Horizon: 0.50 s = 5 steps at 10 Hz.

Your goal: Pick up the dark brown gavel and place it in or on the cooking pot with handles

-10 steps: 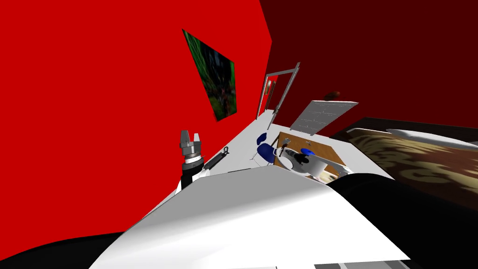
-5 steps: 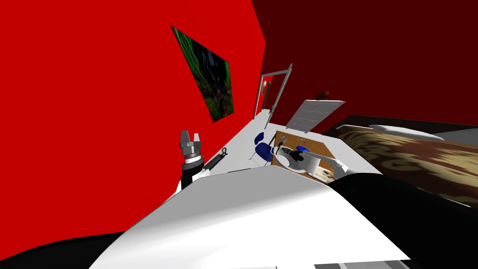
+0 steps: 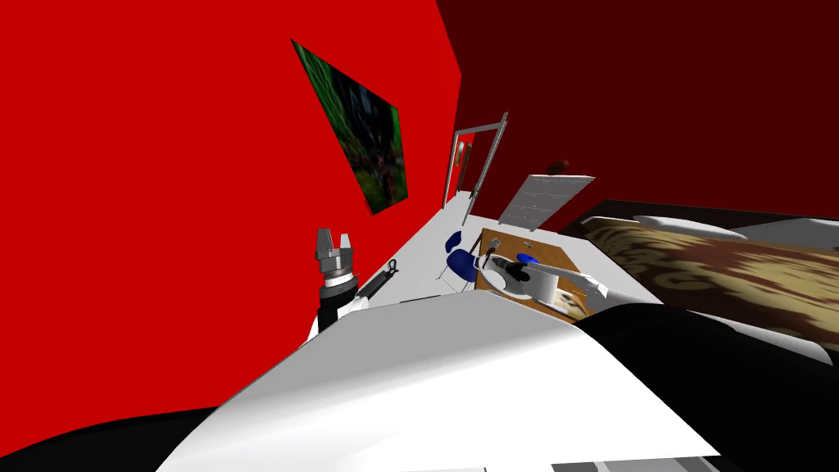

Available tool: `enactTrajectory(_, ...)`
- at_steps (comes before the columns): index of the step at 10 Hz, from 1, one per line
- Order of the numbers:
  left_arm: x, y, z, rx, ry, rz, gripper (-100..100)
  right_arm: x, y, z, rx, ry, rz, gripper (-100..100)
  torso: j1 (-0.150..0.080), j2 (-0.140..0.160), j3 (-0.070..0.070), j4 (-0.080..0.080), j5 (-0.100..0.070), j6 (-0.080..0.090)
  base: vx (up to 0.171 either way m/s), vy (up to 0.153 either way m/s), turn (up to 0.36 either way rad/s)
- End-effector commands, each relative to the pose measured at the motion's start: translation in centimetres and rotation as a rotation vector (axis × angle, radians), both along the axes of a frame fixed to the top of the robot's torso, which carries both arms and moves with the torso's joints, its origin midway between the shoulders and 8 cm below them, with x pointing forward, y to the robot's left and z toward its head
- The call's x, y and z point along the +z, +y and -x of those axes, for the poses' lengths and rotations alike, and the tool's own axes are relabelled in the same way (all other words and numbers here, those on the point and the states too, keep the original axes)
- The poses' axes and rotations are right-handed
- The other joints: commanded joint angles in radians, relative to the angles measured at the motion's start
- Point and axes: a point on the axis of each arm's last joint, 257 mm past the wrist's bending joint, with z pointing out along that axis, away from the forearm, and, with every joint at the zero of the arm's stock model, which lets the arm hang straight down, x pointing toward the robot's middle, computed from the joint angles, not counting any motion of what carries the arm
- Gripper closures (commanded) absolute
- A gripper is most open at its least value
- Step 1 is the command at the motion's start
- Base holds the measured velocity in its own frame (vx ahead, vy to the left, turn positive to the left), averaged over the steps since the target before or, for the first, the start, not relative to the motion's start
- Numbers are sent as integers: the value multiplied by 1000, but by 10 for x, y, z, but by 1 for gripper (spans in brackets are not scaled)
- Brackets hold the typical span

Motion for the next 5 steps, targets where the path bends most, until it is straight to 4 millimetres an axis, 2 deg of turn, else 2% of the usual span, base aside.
enactTrajectory(1,0,0,0,0,0,0,0,0,0,0,0,0,0,0,0,0,0,0,0,0,0,0,0)
enactTrajectory(5,0,0,0,0,0,0,0,0,0,0,0,0,0,0,0,0,0,0,0,0,0,0,0)
